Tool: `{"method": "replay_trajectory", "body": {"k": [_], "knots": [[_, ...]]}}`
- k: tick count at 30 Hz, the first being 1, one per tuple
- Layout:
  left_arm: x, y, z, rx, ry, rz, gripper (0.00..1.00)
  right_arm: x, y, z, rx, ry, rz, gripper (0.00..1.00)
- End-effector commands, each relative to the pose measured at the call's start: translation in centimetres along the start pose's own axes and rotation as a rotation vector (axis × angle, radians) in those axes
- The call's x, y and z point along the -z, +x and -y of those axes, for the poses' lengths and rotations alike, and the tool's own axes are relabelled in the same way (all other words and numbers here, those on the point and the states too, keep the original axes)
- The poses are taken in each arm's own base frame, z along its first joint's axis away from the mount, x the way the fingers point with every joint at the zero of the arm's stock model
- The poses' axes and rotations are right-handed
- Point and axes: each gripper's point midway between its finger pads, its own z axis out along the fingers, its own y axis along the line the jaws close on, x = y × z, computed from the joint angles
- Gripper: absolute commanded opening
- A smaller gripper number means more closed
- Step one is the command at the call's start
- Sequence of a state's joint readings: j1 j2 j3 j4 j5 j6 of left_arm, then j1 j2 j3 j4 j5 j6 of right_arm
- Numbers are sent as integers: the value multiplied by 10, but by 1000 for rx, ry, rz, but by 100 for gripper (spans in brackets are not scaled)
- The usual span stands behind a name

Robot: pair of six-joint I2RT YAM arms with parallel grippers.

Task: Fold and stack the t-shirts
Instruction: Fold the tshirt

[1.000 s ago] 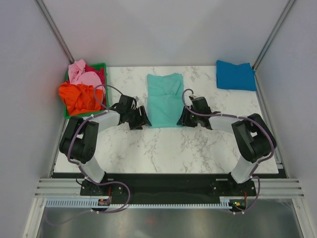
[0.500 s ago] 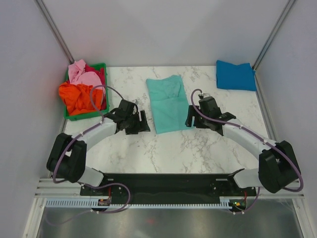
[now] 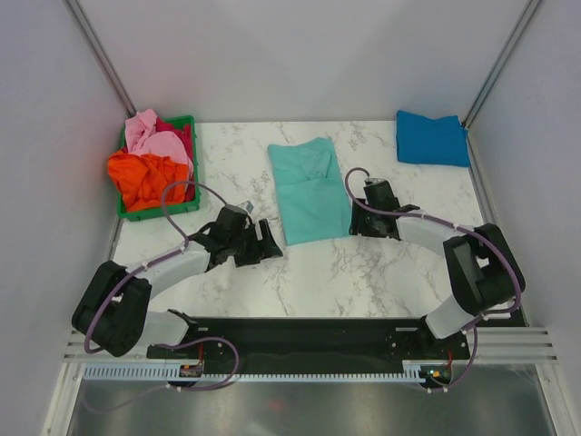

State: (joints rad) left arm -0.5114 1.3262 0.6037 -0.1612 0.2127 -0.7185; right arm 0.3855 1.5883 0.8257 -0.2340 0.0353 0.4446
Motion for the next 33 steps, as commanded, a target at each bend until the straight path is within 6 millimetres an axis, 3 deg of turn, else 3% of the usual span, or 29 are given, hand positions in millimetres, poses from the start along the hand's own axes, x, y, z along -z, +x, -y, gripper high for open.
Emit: {"method": "replay_trajectory", "body": {"k": [1, 9, 15, 19, 24, 27, 31, 33], "knots": [[1, -4, 10, 27, 43, 42, 85, -18, -6, -7, 6, -50, 39, 61], [-1, -6, 4, 53, 19, 79, 81, -31, 30, -3, -41, -84, -23, 35], [-5, -21, 13, 61, 60, 145, 81, -22, 36, -14, -79, -153, -29, 8], [-9, -30, 19, 55, 79, 169, 82, -16, 43, -19, -99, -186, -37, 3], [-33, -28, 15, 64, 62, 132, 81, -9, 56, -33, -82, -228, -63, 0], [-46, -25, 9, 81, 44, 118, 70, -8, 64, -35, -87, -241, -74, 0], [-54, -26, 3, 80, 27, 127, 65, -7, 74, -40, -85, -257, -95, 0], [-55, -26, 2, 76, 23, 124, 57, -8, 77, -40, -83, -255, -102, 0]]}}
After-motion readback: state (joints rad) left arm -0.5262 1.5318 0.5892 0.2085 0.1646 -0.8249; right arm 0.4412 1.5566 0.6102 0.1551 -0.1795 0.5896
